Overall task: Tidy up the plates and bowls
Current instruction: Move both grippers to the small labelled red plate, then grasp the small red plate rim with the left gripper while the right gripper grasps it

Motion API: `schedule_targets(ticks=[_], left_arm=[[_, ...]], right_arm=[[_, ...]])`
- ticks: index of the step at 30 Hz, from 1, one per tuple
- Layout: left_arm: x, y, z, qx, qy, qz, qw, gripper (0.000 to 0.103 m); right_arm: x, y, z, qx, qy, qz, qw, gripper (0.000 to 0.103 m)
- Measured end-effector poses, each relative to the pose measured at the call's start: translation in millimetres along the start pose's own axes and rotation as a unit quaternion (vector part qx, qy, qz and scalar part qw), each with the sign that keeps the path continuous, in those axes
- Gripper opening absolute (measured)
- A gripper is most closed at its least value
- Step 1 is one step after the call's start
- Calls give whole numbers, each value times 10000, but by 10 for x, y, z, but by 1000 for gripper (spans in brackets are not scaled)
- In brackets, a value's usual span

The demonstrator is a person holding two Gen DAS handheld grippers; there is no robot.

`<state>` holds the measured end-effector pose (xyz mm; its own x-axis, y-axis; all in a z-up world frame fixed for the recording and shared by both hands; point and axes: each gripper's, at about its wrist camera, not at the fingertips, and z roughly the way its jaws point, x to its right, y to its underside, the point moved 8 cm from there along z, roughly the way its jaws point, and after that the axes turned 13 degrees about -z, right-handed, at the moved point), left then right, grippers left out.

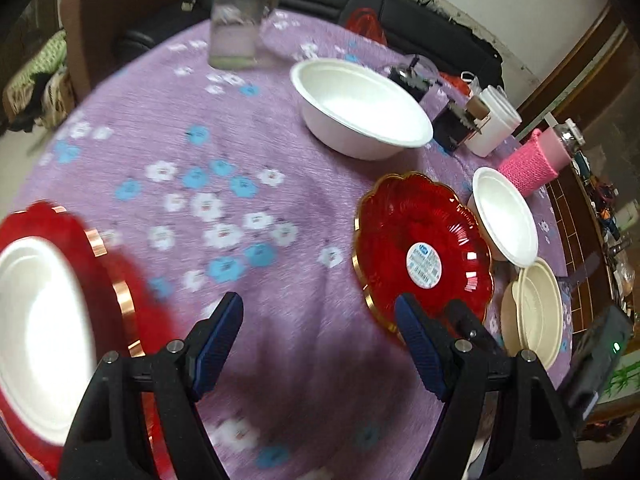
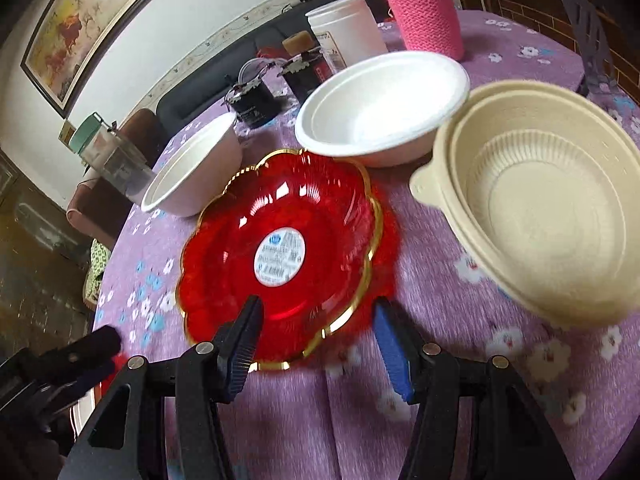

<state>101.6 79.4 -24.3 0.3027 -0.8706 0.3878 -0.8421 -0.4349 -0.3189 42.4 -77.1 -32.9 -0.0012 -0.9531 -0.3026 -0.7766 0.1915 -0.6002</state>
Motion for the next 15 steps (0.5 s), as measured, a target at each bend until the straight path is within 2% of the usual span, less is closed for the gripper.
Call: schedule_targets(ticks=[11,12,15], left_arm=[[263,-284,616,-140,14,-76,9999,75],[300,-308,622,28,-30,19,10000,75],[387,-284,671,81,-89,158,9998,75]], right_arm=[[13,-168,144,212,-124,-42,9997,60],[13,-170,147,242,-106,-76,9996,59],[23,-170,157,276,14,-179,9995,45]])
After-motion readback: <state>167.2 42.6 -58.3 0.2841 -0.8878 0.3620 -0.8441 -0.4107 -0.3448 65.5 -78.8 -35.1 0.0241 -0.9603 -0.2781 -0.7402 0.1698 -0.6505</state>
